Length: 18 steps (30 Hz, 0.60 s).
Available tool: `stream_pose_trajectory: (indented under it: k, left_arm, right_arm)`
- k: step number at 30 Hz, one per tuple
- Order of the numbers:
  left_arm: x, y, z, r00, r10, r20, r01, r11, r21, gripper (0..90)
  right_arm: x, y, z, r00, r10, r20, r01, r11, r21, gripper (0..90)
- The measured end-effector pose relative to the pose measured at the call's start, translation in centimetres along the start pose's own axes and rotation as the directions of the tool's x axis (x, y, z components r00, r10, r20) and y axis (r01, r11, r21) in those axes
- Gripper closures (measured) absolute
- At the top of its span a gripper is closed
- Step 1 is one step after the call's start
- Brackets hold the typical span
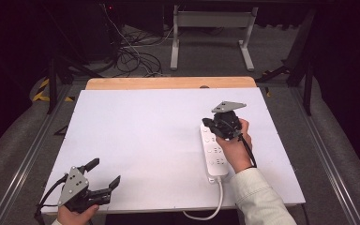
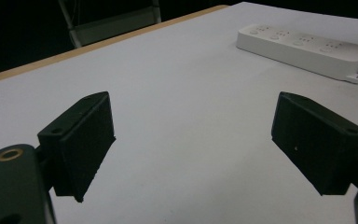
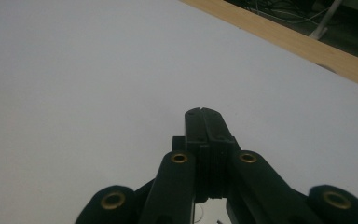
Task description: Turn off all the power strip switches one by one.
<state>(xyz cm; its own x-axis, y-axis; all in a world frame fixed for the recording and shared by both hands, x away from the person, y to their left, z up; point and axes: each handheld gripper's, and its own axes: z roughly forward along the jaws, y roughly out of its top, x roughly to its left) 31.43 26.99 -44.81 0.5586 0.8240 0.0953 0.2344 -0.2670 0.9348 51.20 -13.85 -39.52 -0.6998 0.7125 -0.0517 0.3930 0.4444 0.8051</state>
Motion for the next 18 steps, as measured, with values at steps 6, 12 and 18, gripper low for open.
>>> stream_pose_trajectory:
  k: [6, 12, 18]
  left_arm:
    - [0.0, 0.0, 0.1, 1.0, 0.001, 0.0, -0.001, 1.0, 0.001, 13.7]
    - [0.0, 0.0, 0.0, 1.0, -0.003, -0.001, 0.003, 1.0, 0.001, 13.7]
    - [0.0, 0.0, -0.1, 1.0, 0.0, 0.0, 0.0, 1.0, 0.004, 13.6]
  right_arm:
    - [0.0, 0.1, -1.0, 1.0, -0.004, -0.009, 0.004, 1.0, -0.026, 70.8]
    - [-0.1, 0.1, -2.8, 0.999, -0.009, -0.045, 0.005, 0.996, -0.084, 46.9]
    - [0.0, -0.1, -4.6, 0.9962, -0.049, -0.072, 0.04, 0.992, -0.116, 32.7]
